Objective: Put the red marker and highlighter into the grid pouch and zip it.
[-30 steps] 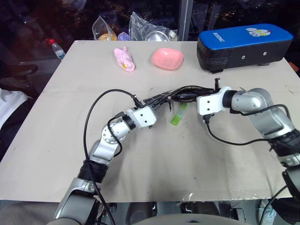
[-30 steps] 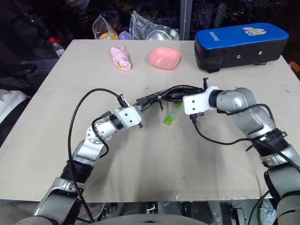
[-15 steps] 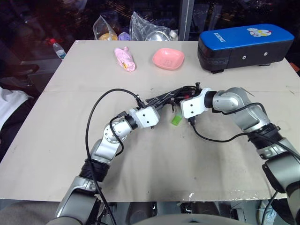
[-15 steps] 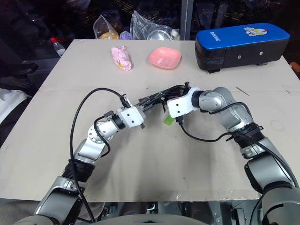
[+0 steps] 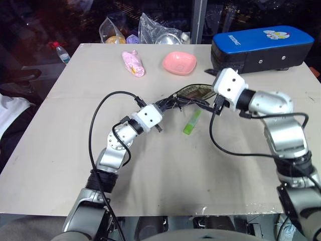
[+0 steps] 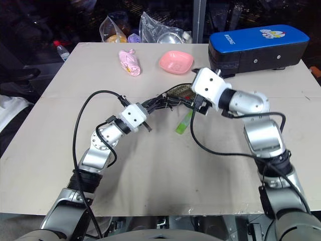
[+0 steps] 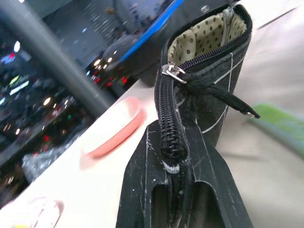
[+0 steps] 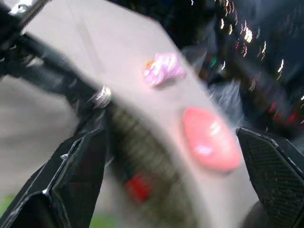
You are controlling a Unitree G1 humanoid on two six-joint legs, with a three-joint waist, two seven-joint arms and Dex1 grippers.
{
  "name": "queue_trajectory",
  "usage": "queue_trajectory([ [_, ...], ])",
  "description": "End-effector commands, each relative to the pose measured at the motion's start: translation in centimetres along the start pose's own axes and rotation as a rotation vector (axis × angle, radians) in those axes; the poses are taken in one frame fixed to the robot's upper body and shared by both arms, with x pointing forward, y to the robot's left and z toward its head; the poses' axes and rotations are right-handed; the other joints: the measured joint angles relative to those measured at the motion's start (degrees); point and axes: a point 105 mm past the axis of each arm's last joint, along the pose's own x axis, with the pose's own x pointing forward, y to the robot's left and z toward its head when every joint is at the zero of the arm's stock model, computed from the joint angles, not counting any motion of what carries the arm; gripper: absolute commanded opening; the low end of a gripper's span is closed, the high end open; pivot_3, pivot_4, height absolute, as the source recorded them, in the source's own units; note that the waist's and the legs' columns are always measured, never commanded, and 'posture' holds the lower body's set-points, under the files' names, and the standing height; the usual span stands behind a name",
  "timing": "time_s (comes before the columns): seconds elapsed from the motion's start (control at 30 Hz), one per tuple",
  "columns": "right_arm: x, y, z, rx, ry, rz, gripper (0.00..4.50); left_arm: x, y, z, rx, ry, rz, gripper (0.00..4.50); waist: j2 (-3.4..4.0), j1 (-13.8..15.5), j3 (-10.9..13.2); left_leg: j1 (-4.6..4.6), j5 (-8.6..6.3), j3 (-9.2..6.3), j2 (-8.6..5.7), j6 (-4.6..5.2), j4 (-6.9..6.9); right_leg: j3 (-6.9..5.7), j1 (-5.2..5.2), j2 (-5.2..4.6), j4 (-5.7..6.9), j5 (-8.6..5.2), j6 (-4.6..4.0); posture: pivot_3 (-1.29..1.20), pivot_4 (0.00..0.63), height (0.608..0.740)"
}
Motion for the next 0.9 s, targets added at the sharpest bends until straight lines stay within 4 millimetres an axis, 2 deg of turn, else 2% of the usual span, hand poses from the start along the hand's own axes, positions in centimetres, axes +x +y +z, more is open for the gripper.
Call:
queue_trajectory([
  [0.03,-0.1,1.6,1.1,0.103,-0.048,-0.060,4.42,-0.2,2.6,0.5,-0.005,-0.012,0.091,0.00,0.00,-0.06,0.00,0.00,0.00,-0.01,0.00,0.00,0.02,-0.01,0.00,0.01,0.01,0.00,0.00,0.00,0.150,0.740],
  [0.13,0.5,3.4,0.2,0.221,-0.020,-0.084,4.42,-0.4,3.3,0.2,0.002,0.001,0.106,0.00,-0.01,-0.11,0.00,0.00,0.00,-0.01,-0.01,0.00,0.02,0.00,0.00,0.01,0.01,0.00,0.00,0.00,0.150,0.740],
  [0.23,1.3,4.4,-2.2,0.336,0.061,-0.146,4.42,-0.6,3.6,0.0,0.007,0.010,0.118,0.00,-0.01,-0.10,-0.01,0.01,0.01,-0.04,-0.02,-0.01,0.02,-0.03,0.00,0.02,0.02,0.00,0.00,0.00,0.150,0.740],
  [0.47,3.6,4.5,-7.4,0.535,0.234,-0.346,4.42,-1.0,3.4,0.2,0.019,0.011,0.125,0.00,-0.04,-0.34,-0.02,0.00,0.01,-0.05,-0.04,-0.01,0.02,-0.02,0.01,0.01,0.00,0.00,0.00,0.00,0.150,0.740],
  [0.67,4.8,5.1,-8.5,0.665,0.280,-0.390,4.42,-1.1,3.2,0.2,0.020,0.014,0.126,0.00,-0.04,-0.33,-0.02,0.01,0.03,-0.06,-0.02,-0.05,-0.02,-0.03,0.00,0.02,0.00,0.00,0.00,0.00,0.150,0.740],
  [0.9,6.0,7.3,-8.6,0.860,0.347,-0.320,4.42,-0.8,3.2,0.2,0.021,0.013,0.124,0.00,-0.05,-0.36,-0.03,0.01,0.02,-0.08,-0.01,-0.05,-0.03,-0.02,0.01,0.01,0.01,0.00,0.00,0.00,0.150,0.740],
])
